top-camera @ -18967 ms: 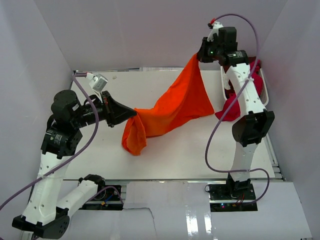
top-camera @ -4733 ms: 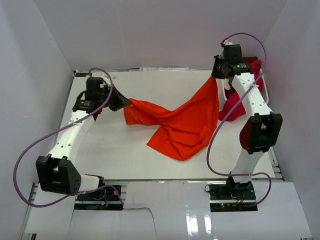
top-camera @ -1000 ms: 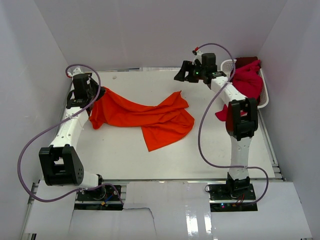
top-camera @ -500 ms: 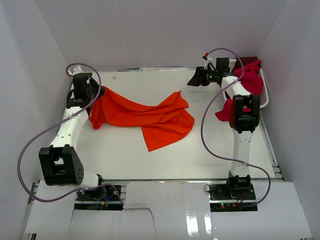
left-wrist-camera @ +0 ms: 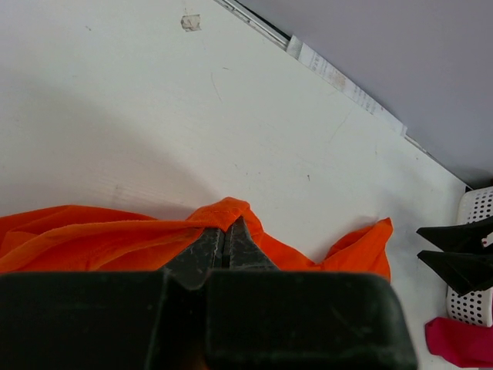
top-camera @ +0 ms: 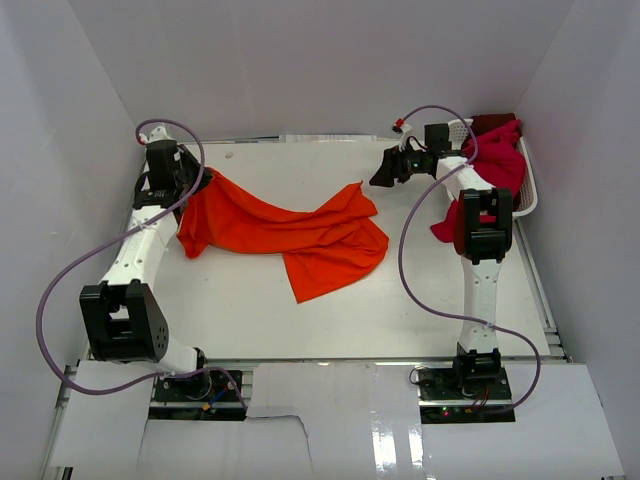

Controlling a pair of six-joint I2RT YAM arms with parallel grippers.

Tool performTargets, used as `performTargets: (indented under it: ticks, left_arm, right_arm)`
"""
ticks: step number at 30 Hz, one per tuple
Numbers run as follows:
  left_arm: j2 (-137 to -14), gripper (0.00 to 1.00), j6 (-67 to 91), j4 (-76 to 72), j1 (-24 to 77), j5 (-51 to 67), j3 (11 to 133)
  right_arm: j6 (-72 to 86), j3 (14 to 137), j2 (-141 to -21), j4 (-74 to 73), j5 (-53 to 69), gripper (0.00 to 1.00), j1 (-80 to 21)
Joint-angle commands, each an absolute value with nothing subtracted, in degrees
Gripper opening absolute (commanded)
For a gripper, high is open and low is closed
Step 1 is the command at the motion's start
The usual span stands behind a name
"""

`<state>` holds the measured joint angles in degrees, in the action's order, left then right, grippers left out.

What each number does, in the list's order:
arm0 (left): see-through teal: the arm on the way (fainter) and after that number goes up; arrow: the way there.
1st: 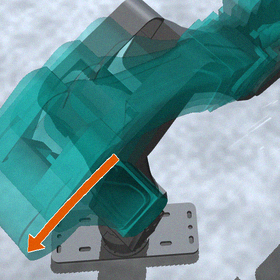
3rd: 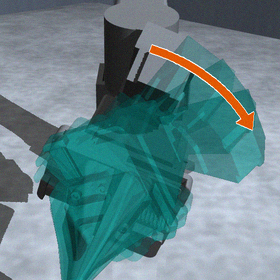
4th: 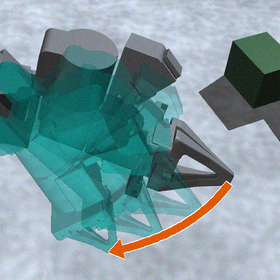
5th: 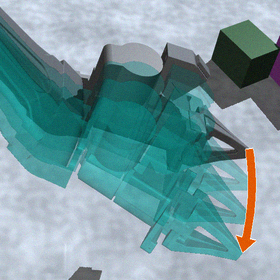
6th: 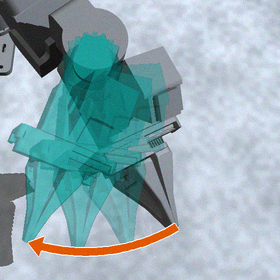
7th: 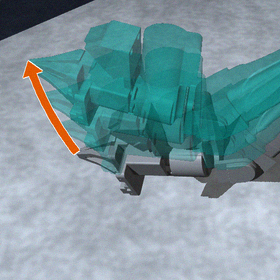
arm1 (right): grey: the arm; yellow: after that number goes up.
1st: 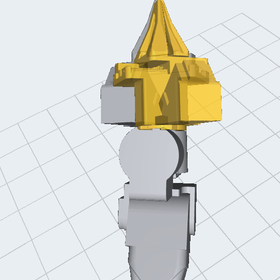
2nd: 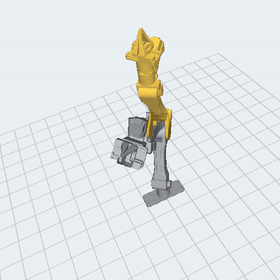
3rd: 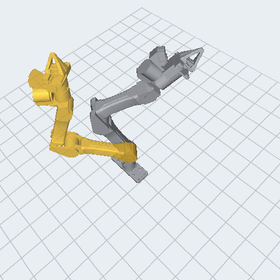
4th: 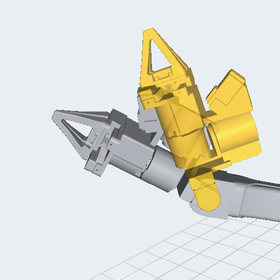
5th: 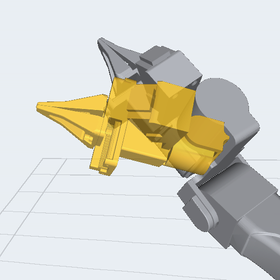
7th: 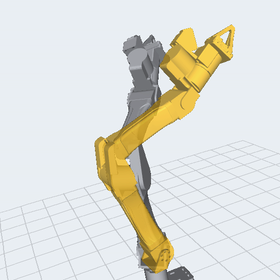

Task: Fold and stack the t-shirts
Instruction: Flatten out the tshirt

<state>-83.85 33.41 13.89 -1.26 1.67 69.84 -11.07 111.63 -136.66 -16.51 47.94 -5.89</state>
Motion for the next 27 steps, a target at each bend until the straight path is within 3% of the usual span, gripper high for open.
performTargets:
  ticks: [1, 7, 17, 20, 27]
  left_arm:
    - [-83.76, 0.0, 31.64, 14.15, -0.97, 3.08, 72.42]
    - [-85.08, 0.0, 31.73, 14.59, -0.97, 4.13, 74.0]
    - [-87.45, 0.0, 31.55, 14.68, 1.93, 3.87, 76.2]
    - [-87.63, 0.0, 31.12, 14.59, 2.11, 3.52, 76.38]
    - [-87.63, 0.0, 30.24, 14.76, 2.11, 2.64, 77.08]
  right_arm:
    - [-18.55, 114.51, -138.51, -15.12, 51.23, 0.74, -5.36]
    - [-20.3, 116.28, -139.13, -12.92, 56.25, 0.74, -4.48]
    - [-35.4, 117.34, -138.26, -15.64, 55.72, 0.85, -5.45]
    - [-42.35, 114.53, -135.97, -16.7, 52.48, 0.92, -6.94]
    - [-54.49, 117.42, -136.49, -25.66, 46.42, 0.97, -9.4]
